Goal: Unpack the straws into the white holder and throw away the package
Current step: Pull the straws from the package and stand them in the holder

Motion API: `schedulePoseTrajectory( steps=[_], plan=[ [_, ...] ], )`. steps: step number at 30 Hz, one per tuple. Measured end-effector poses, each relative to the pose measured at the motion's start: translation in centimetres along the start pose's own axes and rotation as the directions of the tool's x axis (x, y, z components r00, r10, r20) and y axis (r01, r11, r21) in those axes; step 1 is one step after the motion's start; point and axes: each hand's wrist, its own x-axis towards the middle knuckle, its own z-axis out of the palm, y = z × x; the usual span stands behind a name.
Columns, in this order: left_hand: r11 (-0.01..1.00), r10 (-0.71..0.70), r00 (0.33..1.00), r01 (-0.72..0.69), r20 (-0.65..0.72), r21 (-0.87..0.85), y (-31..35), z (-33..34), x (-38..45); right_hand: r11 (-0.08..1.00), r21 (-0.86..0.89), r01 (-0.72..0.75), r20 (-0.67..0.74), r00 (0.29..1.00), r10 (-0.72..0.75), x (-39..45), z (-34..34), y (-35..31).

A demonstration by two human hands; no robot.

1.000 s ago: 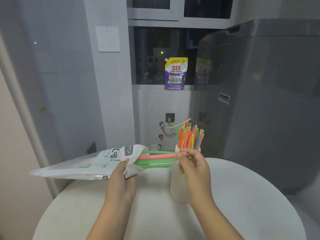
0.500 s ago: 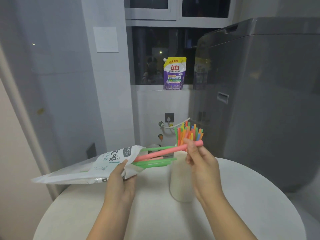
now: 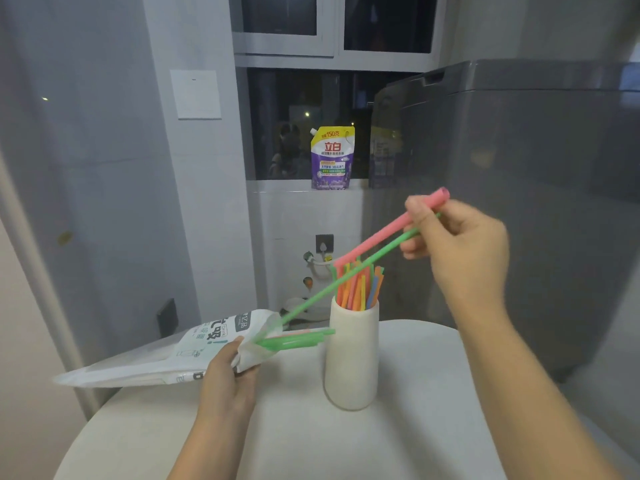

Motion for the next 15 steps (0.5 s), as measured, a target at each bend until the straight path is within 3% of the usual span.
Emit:
schedulePoseTrajectory(
  steps=[7, 11, 15],
  plan=[
    [0.999, -0.031, 0.999, 0.030, 0.015, 0.038, -0.7, -0.2, -0.4, 0.928, -0.346, 0.138, 0.244, 0.968, -0.053, 3.2, -0.4, -2.8],
    [0.997, -0.026, 0.999, 0.024, 0.025, 0.068, -0.4, -0.4, -0.4, 0.878, -0.421, 0.229, 0.321, 0.942, -0.092, 3.2, -1.7, -3.3],
    [0.997, -0.007, 1.000, 0.005, 0.021, 0.081, 0.1, -0.4, -0.7, 0.891, -0.383, 0.242, 0.314, 0.942, -0.120, 3.0, -3.0, -3.5]
  ],
)
